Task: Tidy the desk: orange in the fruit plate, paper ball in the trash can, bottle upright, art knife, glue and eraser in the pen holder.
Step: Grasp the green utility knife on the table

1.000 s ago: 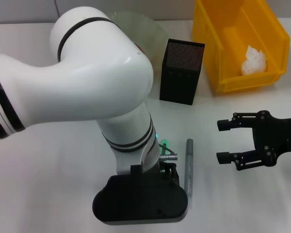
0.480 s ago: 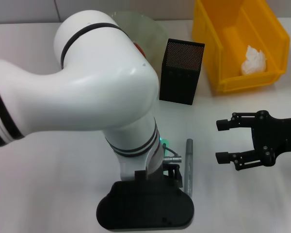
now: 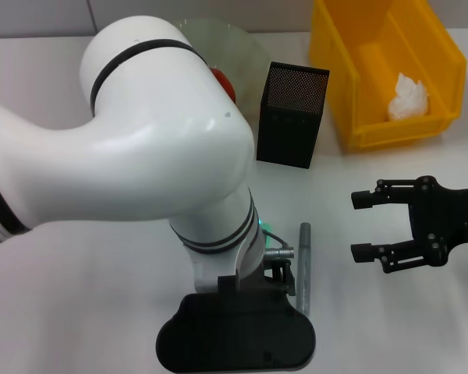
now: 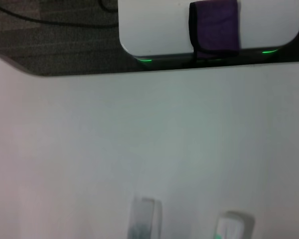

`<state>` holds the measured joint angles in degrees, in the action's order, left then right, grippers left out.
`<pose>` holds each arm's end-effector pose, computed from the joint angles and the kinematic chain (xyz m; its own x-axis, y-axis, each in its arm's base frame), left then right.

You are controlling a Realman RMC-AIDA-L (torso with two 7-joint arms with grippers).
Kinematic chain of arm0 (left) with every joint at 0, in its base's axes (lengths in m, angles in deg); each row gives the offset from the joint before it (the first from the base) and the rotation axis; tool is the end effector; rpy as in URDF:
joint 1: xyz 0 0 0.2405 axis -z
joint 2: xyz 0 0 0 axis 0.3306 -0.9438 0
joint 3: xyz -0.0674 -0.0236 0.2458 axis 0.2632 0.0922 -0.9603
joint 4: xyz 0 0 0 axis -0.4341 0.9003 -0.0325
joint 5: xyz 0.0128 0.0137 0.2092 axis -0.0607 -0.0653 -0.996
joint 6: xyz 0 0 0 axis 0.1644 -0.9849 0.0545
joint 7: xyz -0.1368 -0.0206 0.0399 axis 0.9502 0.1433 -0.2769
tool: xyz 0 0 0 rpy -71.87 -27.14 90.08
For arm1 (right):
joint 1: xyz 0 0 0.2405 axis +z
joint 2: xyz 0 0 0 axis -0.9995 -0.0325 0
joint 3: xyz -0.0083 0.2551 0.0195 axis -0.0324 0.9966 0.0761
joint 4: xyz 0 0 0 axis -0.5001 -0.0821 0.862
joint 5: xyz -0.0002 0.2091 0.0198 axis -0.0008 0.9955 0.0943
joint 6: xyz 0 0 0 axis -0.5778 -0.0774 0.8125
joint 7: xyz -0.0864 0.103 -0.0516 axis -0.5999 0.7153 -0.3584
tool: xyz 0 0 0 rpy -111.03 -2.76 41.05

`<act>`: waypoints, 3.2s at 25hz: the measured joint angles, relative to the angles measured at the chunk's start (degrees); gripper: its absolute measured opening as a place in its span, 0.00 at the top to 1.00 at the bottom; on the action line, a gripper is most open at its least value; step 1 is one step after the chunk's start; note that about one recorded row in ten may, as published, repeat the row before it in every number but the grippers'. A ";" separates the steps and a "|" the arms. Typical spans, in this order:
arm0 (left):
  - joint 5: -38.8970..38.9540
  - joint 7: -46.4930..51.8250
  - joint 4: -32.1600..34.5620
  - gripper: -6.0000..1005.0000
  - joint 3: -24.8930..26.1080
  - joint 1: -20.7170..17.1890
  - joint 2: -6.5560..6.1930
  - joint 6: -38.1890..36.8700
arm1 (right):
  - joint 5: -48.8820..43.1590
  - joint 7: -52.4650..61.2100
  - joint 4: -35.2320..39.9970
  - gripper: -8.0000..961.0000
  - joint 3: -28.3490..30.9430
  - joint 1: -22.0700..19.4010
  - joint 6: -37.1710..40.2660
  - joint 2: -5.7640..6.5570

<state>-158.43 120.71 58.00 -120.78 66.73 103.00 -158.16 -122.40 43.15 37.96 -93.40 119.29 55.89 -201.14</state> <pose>-0.0954 0.2700 -0.1311 -0.0880 -0.9946 -0.0550 -0.8170 0.0404 0.5753 0.2777 0.2982 0.0173 0.8842 -0.2488 -0.3952 -0.2782 -0.9603 -0.0180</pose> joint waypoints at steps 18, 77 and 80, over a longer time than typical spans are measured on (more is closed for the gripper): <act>0.81 -0.58 -2.57 0.35 -0.49 0.74 -0.02 0.00 | 0.07 -0.69 -0.20 0.15 0.00 0.18 -0.31 -0.56; 1.04 -0.18 -1.96 0.71 -2.06 0.34 -0.01 -0.31 | 0.06 -2.20 -0.28 0.15 0.04 -0.11 0.14 -1.13; 1.05 -0.05 -1.95 0.78 -2.06 0.35 -0.02 -0.47 | 0.07 -2.20 -0.28 0.15 0.02 -0.03 0.17 -1.13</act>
<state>-157.37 120.66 56.05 -122.84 67.08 102.98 -158.62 -122.33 40.94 37.69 -93.38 119.26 56.06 -202.27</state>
